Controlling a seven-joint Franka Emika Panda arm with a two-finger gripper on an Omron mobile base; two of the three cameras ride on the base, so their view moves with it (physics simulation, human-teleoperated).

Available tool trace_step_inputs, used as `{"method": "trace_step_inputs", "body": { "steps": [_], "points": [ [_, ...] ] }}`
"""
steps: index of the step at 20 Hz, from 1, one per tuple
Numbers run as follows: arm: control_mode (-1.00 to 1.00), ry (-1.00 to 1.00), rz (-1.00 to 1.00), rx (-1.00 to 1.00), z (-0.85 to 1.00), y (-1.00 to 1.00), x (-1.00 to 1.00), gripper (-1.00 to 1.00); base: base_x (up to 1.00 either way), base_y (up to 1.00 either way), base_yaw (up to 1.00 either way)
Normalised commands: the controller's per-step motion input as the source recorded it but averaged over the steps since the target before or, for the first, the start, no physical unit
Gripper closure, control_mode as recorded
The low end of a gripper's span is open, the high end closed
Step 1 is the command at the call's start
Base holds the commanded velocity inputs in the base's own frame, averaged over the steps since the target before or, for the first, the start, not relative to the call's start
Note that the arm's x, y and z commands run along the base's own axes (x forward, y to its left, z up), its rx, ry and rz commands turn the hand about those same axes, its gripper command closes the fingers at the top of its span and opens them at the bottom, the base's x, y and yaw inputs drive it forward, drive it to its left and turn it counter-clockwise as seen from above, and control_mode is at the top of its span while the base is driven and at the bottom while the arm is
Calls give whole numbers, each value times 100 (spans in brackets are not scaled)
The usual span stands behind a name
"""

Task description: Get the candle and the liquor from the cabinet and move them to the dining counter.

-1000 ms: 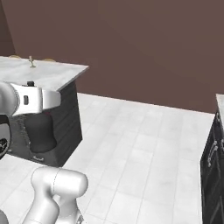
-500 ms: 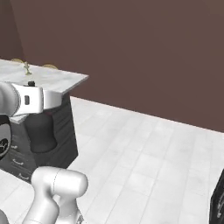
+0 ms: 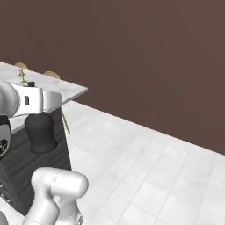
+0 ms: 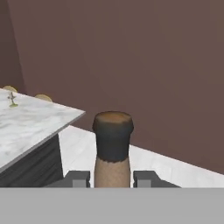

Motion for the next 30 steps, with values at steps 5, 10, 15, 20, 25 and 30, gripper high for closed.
{"method": "trace_step_inputs", "body": {
  "steps": [5, 10, 15, 20, 25, 30],
  "points": [
    [100, 0, 0, 0, 0, 0, 0, 100, 100, -53, 31],
    [100, 0, 0, 0, 0, 0, 0, 100, 100, -60, 33],
    [100, 0, 0, 0, 0, 0, 0, 100, 100, -64, 36],
    [100, 0, 0, 0, 0, 0, 0, 100, 100, -70, 37],
    [100, 0, 0, 0, 0, 0, 0, 100, 100, -66, 39],
    [100, 0, 0, 0, 0, 0, 0, 100, 100, -58, 45]
  ]
}}
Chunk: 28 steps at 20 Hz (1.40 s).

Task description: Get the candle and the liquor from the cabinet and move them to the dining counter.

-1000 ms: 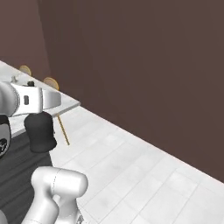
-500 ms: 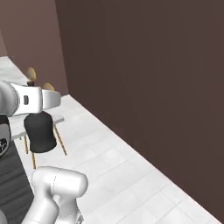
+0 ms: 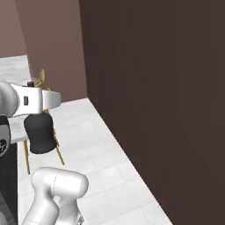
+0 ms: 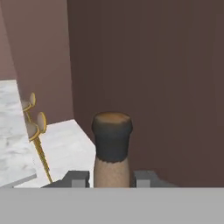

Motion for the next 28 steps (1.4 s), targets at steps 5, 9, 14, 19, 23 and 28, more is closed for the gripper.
{"method": "trace_step_inputs", "body": {
  "steps": [5, 9, 14, 19, 23, 28],
  "points": [
    [100, 0, 0, 0, 0, 0, 0, 100, 100, -54, 50],
    [100, 0, 0, 0, 0, 0, 0, 100, 100, -44, 54],
    [100, 0, 0, 0, 0, 0, 0, 100, 100, -54, 55],
    [100, 0, 0, 0, 0, 0, 0, 100, 100, -57, 54],
    [100, 0, 0, 0, 0, 0, 0, 100, 100, -61, 49],
    [100, 0, 0, 0, 0, 0, 0, 100, 98, -61, 49]
  ]
}}
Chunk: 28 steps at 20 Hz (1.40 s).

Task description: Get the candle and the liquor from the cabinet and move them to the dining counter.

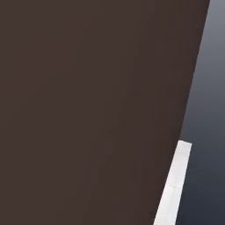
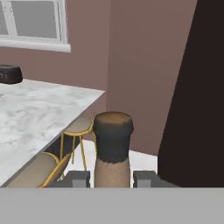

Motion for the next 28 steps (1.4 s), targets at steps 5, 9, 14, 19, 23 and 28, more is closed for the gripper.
{"method": "trace_step_inputs", "body": {
  "steps": [5, 9, 14, 19, 23, 28],
  "points": [
    [100, 0, 0, 0, 0, 0, 0, 100, 97, -62, 48],
    [100, 0, 0, 0, 0, 0, 0, 100, 99, -63, 47],
    [100, 0, 0, 0, 0, 0, 0, 100, 98, -62, 49],
    [100, 0, 0, 0, 0, 0, 0, 100, 78, -63, 53],
    [100, 0, 0, 0, 0, 0, 0, 100, 59, -15, 54],
    [100, 0, 0, 0, 0, 0, 0, 100, 13, -29, 74]
  ]
}}
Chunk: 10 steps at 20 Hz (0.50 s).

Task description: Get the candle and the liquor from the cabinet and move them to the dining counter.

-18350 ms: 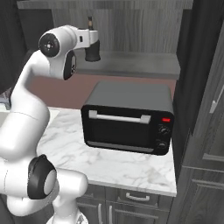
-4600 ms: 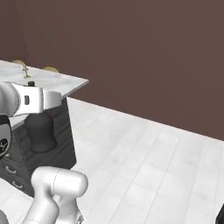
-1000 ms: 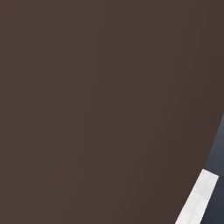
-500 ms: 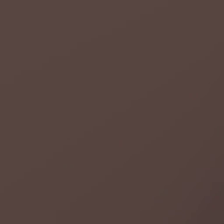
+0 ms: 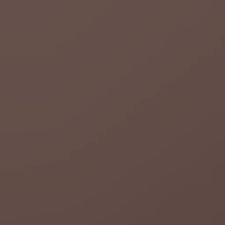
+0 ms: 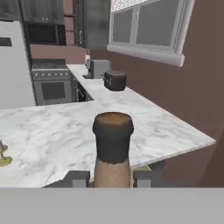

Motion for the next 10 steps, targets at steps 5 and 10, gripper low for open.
{"method": "trace_step_inputs", "body": {
  "steps": [5, 10],
  "points": [
    [100, 0, 0, 0, 0, 0, 0, 100, 5, -29, 81],
    [100, 0, 0, 0, 0, 0, 0, 100, 22, -54, 55]
  ]
}}
